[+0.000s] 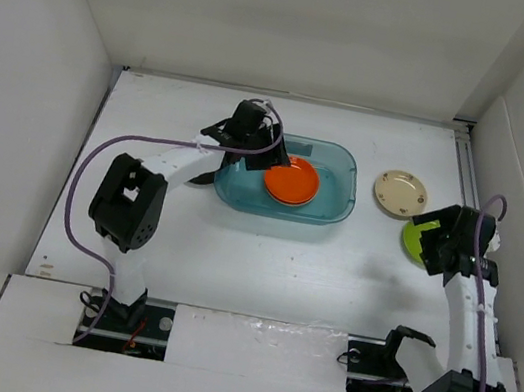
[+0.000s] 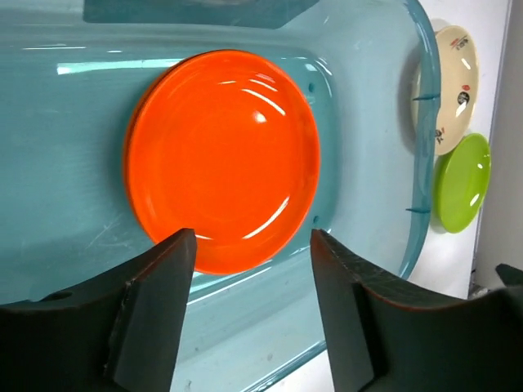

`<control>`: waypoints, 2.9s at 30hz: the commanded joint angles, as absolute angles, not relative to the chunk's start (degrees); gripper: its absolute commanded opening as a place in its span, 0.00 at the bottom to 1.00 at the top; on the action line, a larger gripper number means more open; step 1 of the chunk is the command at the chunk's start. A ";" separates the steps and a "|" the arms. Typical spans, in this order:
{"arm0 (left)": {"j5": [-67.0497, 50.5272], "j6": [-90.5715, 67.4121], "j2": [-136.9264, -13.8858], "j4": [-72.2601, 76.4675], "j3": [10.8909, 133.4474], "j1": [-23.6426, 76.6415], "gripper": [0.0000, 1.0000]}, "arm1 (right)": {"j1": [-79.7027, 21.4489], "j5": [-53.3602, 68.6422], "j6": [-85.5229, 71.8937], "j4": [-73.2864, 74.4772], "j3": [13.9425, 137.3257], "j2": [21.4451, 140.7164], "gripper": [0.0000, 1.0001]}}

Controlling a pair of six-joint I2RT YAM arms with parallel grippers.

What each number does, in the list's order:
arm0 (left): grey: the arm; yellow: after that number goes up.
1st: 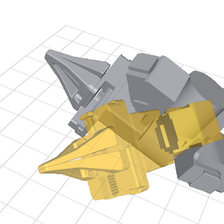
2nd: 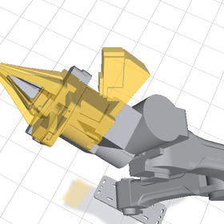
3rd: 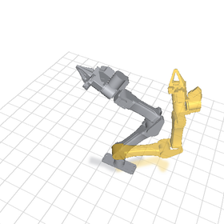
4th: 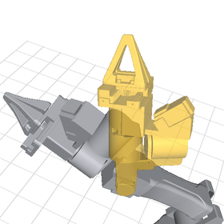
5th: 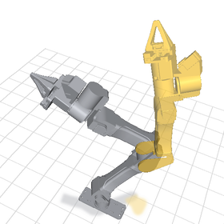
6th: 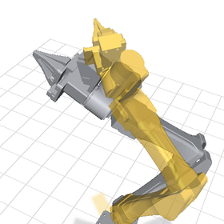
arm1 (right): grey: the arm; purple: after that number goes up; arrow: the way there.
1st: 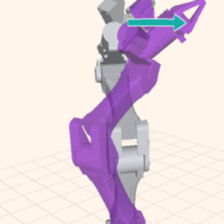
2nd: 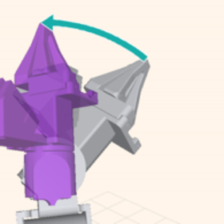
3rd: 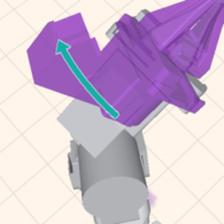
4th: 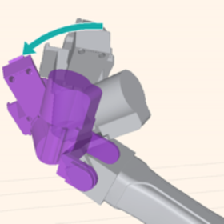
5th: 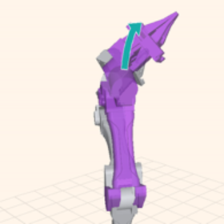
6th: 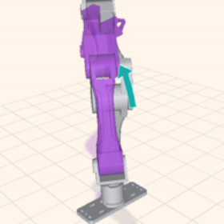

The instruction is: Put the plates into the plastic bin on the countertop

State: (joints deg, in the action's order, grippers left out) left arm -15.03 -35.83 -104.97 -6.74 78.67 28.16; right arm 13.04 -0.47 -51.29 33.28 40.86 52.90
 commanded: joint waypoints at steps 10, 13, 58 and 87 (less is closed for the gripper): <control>-9.40 -35.24 -93.26 -10.99 81.12 27.95 1.00 | 23.54 -10.72 -55.99 27.52 39.12 64.94 0.99; -7.39 -35.24 -90.80 -12.21 81.74 27.95 1.00 | 24.87 -7.74 -55.02 26.28 39.11 68.81 0.96; 1.42 -34.19 -84.99 -18.63 84.29 22.16 1.00 | 24.79 -5.98 -51.59 27.94 49.12 67.07 0.00; 14.68 -47.81 -83.58 -15.03 59.16 -0.09 1.00 | -19.07 11.69 -45.09 15.04 80.94 103.88 0.00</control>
State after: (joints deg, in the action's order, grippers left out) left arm 11.90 -46.06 -83.66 -16.12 62.13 -0.08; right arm -18.70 10.22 -46.39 19.99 76.93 104.14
